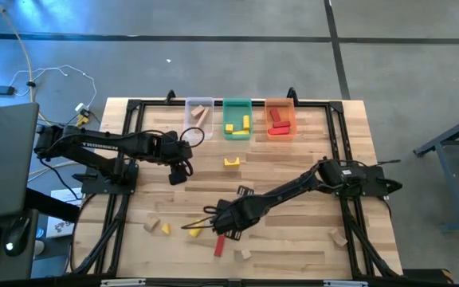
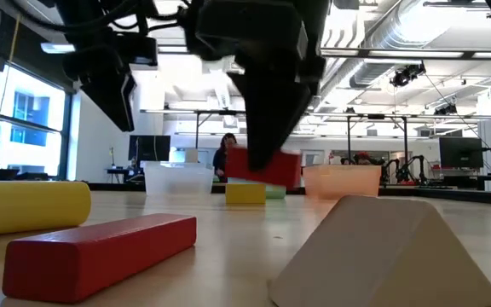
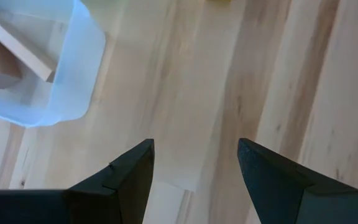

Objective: Sort & place blocks by color
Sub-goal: Put the red block into the orange transparent bin

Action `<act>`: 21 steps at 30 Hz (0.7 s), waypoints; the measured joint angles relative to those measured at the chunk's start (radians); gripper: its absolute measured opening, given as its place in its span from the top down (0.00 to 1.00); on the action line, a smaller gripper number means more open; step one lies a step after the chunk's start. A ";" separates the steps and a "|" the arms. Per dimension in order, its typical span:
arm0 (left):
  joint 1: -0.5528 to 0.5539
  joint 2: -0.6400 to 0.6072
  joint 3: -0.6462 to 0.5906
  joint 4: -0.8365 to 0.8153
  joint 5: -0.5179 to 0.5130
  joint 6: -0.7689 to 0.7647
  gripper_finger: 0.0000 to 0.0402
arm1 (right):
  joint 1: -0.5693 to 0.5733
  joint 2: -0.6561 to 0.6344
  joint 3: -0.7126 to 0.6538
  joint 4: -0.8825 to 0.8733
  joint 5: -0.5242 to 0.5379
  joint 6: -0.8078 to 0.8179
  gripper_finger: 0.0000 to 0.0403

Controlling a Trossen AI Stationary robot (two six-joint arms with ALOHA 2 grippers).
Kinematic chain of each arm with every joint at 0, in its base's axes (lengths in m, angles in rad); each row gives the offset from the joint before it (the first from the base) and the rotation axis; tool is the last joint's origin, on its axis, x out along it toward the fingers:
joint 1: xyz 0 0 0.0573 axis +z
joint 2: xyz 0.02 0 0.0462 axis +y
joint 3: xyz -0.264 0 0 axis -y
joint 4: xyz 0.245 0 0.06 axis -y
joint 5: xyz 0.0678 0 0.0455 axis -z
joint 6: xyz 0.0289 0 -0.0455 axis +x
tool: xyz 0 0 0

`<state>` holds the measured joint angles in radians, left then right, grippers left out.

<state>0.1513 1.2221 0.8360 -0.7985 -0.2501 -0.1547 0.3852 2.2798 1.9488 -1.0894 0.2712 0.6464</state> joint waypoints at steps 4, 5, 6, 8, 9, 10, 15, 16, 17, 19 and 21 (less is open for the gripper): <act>-0.042 0.000 0.000 0.001 -0.001 -0.017 0.46 | -0.013 -0.043 0.000 -0.064 0.093 0.000 0.98; -0.054 0.000 0.000 0.001 -0.007 -0.028 0.46 | -0.018 -0.052 0.000 -0.084 0.113 -0.001 0.99; -0.067 0.000 0.000 0.001 -0.013 -0.036 0.46 | -0.022 -0.058 0.000 -0.103 0.131 -0.003 0.99; -0.094 0.000 0.000 0.001 -0.027 -0.053 0.46 | -0.035 -0.068 0.000 -0.157 0.177 -0.005 0.98; -0.108 0.000 0.000 0.001 -0.028 -0.062 0.46 | -0.043 -0.075 0.000 -0.176 0.198 -0.013 0.98; -0.123 0.000 0.000 0.001 -0.028 -0.073 0.46 | -0.051 -0.080 0.000 -0.195 0.211 -0.023 0.98; -0.197 0.000 0.000 -0.001 -0.002 -0.114 0.46 | -0.104 -0.094 0.000 -0.240 0.260 -0.103 0.98; -0.211 0.000 0.000 -0.001 0.010 -0.123 0.46 | -0.116 -0.095 0.000 -0.249 0.272 -0.120 0.98; -0.224 0.000 0.000 -0.001 0.022 -0.128 0.46 | -0.129 -0.097 0.000 -0.257 0.278 -0.137 0.98; -0.250 0.000 0.000 -0.002 0.037 -0.133 0.46 | -0.163 -0.097 0.000 -0.273 0.285 -0.174 0.98; -0.276 0.000 0.000 -0.003 0.038 -0.143 0.46 | -0.201 -0.097 0.000 -0.293 0.287 -0.194 0.98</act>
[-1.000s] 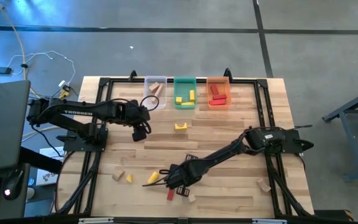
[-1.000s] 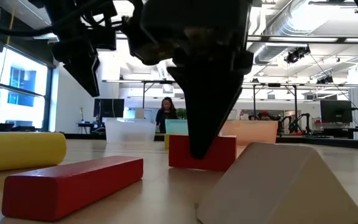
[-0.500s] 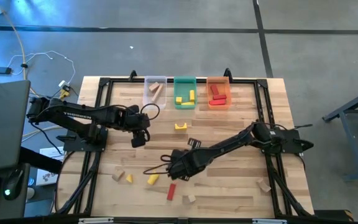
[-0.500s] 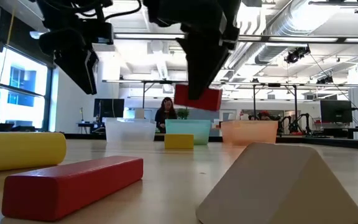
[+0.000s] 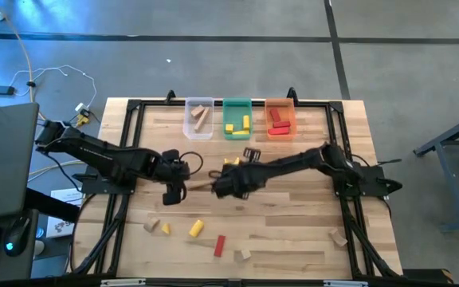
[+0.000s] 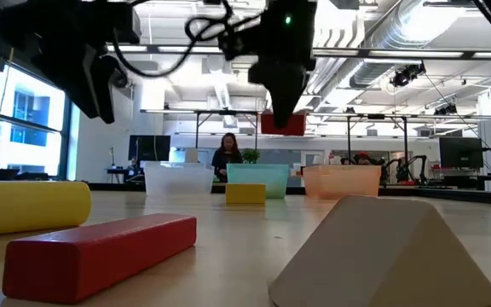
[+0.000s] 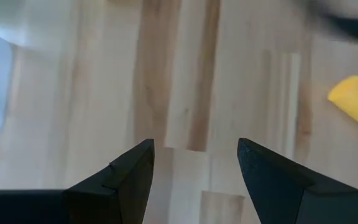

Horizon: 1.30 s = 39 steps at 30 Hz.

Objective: Sort & place blocks by color
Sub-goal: Put the red block into the orange transparent bin

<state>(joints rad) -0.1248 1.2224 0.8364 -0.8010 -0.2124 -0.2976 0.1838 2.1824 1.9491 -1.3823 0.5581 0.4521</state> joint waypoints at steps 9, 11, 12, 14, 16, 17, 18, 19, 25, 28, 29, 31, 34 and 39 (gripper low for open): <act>-0.118 0.000 0.000 -0.015 0.001 -0.068 0.46 | -0.174 -0.005 0.000 -0.025 -0.009 -0.060 0.98; -0.143 0.000 0.000 -0.015 0.000 -0.070 0.46 | -0.212 -0.011 0.000 -0.047 -0.009 -0.061 0.98; -0.155 0.000 0.000 -0.015 0.001 -0.070 0.46 | -0.230 -0.014 0.000 -0.056 -0.007 -0.061 0.98; -0.176 0.000 0.000 -0.015 0.000 -0.070 0.46 | -0.260 -0.019 0.000 -0.088 0.017 -0.059 0.98; -0.196 0.000 0.000 -0.015 0.001 -0.073 0.46 | -0.282 -0.025 0.000 -0.113 0.041 -0.050 0.98; -0.204 0.000 0.000 -0.015 0.001 -0.078 0.46 | -0.291 -0.030 0.000 -0.124 0.045 -0.043 0.98; -0.213 0.000 0.000 -0.016 0.002 -0.084 0.46 | -0.301 -0.032 0.000 -0.131 0.052 -0.036 0.98; -0.222 0.000 0.000 -0.018 0.002 -0.090 0.46 | -0.310 -0.036 0.000 -0.140 0.063 -0.031 0.98; -0.271 0.000 0.000 -0.024 0.067 -0.120 0.46 | -0.378 -0.051 0.000 -0.168 0.109 -0.018 0.98; -0.302 0.000 0.000 -0.026 0.083 -0.143 0.46 | -0.422 -0.060 0.000 -0.183 0.112 -0.006 0.98; -0.313 0.000 0.000 -0.025 0.085 -0.155 0.46 | -0.437 -0.061 0.000 -0.182 0.110 -0.008 0.98; -0.335 0.000 0.000 -0.025 0.085 -0.179 0.46 | -0.473 -0.062 0.000 -0.181 0.088 -0.021 0.98; -0.368 0.000 0.000 -0.024 0.085 -0.217 0.46 | -0.532 -0.062 0.000 -0.160 0.032 -0.066 0.98; -0.417 0.000 0.000 -0.023 0.084 -0.288 0.46 | -0.631 -0.062 0.000 -0.107 -0.090 -0.124 0.98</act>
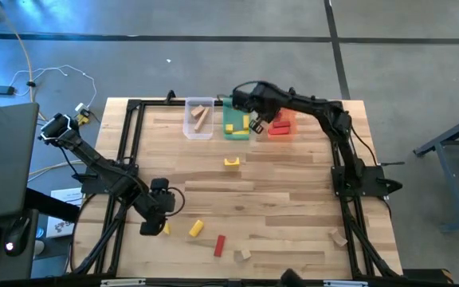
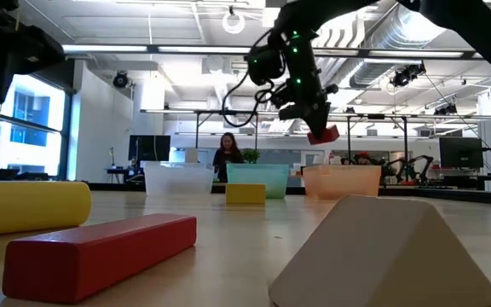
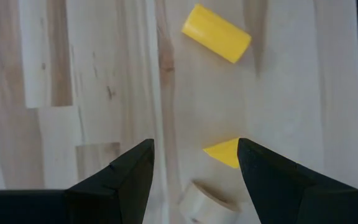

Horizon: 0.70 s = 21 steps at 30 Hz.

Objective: Sort & place blocks by color
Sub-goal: Put the red block into the orange transparent bin

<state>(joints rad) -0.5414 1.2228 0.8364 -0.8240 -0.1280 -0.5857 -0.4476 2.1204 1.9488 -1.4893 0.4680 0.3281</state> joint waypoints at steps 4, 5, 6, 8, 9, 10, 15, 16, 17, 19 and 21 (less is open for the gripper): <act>-0.038 0.000 0.000 0.005 0.000 -0.037 0.46 | -0.082 0.000 0.000 0.055 -0.123 -0.023 0.98; -0.045 0.000 0.000 0.009 0.000 -0.040 0.46 | -0.102 0.000 0.000 0.064 -0.154 -0.022 0.98; -0.051 0.000 0.000 0.013 0.000 -0.041 0.46 | -0.121 0.000 0.000 0.070 -0.185 -0.020 0.98; -0.061 0.000 0.000 0.019 -0.003 -0.041 0.46 | -0.158 0.000 0.000 0.078 -0.237 -0.013 0.98; -0.065 0.000 0.000 0.023 -0.008 -0.041 0.46 | -0.174 0.000 0.000 0.080 -0.256 -0.008 0.98; -0.067 0.000 0.000 0.029 -0.014 -0.042 0.46 | -0.190 0.000 0.000 0.080 -0.270 0.008 0.98; -0.068 0.000 0.000 0.114 -0.045 -0.043 0.46 | -0.247 0.000 0.000 0.089 -0.337 0.041 0.96; -0.068 0.000 0.000 0.135 -0.049 -0.043 0.46 | -0.254 0.000 0.000 0.094 -0.342 0.041 0.95; -0.068 0.000 0.000 0.155 -0.053 -0.042 0.46 | -0.258 0.000 0.000 0.098 -0.346 0.040 0.94; -0.068 0.000 0.000 0.193 -0.067 -0.041 0.46 | -0.262 0.000 0.000 0.109 -0.346 0.032 0.92; -0.068 0.000 0.000 0.216 -0.080 -0.040 0.46 | -0.261 0.000 0.000 0.119 -0.342 0.032 0.89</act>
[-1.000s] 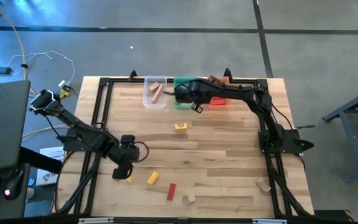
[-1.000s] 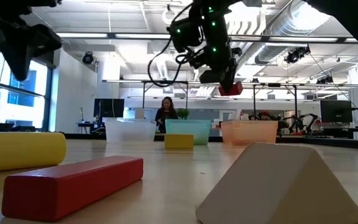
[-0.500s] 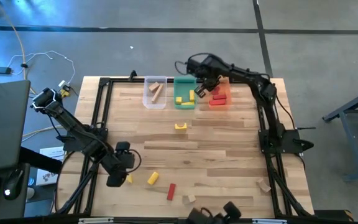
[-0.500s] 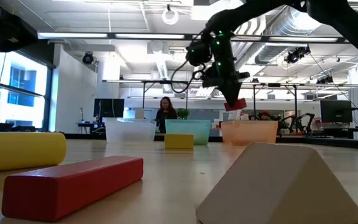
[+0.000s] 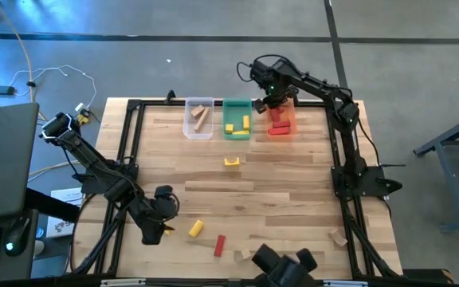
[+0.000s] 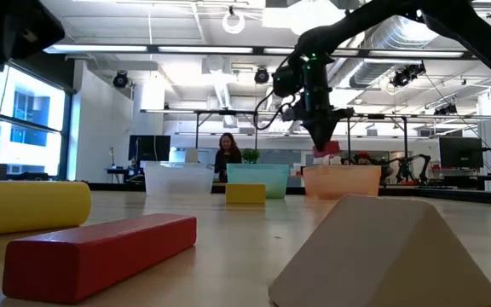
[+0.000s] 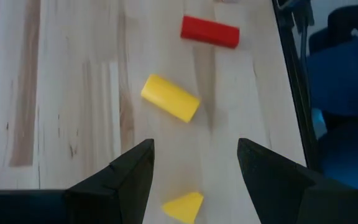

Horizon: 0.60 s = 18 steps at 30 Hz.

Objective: Sort & place blocks by color
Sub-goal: Put the red block into the orange transparent bin, then put the yellow block into the green transparent bin

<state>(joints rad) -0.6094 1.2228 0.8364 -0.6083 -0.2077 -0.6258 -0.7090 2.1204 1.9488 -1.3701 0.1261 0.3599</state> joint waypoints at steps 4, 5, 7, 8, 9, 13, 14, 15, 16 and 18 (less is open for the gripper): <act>0.000 0.000 0.000 0.009 -0.042 0.000 0.46 | 0.007 0.000 0.000 0.006 0.035 -0.002 0.81; 0.000 0.000 0.000 0.009 -0.055 0.000 0.46 | 0.010 0.000 0.000 0.006 0.041 -0.002 0.79; 0.000 0.000 0.000 0.012 -0.086 -0.010 0.46 | 0.017 0.000 0.000 0.006 0.062 -0.002 0.75; 0.000 0.000 0.000 0.014 -0.103 -0.023 0.46 | 0.022 0.000 0.000 0.006 0.070 -0.002 0.73; 0.000 0.000 0.000 0.019 -0.120 -0.045 0.46 | 0.025 0.000 0.000 0.006 0.085 -0.001 0.71; 0.000 0.000 0.000 0.053 -0.187 -0.186 0.46 | 0.040 0.000 0.000 0.006 0.114 0.024 0.66; 0.000 0.000 0.000 0.059 -0.200 -0.232 0.46 | 0.044 0.000 0.000 0.006 0.114 0.028 0.65; 0.000 0.000 0.000 0.065 -0.210 -0.273 0.46 | 0.049 0.000 0.000 0.006 0.114 0.032 0.65; 0.000 0.000 0.000 0.070 -0.219 -0.306 0.46 | 0.055 0.000 0.000 0.006 0.116 0.036 0.65; 0.000 0.004 0.000 0.077 -0.239 -0.343 0.46 | 0.067 0.000 0.000 0.006 0.140 0.040 0.65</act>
<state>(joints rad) -0.6090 1.2266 0.8368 -0.5310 -0.4470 -0.9691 -0.6423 2.1204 1.9488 -1.3640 0.2659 0.4004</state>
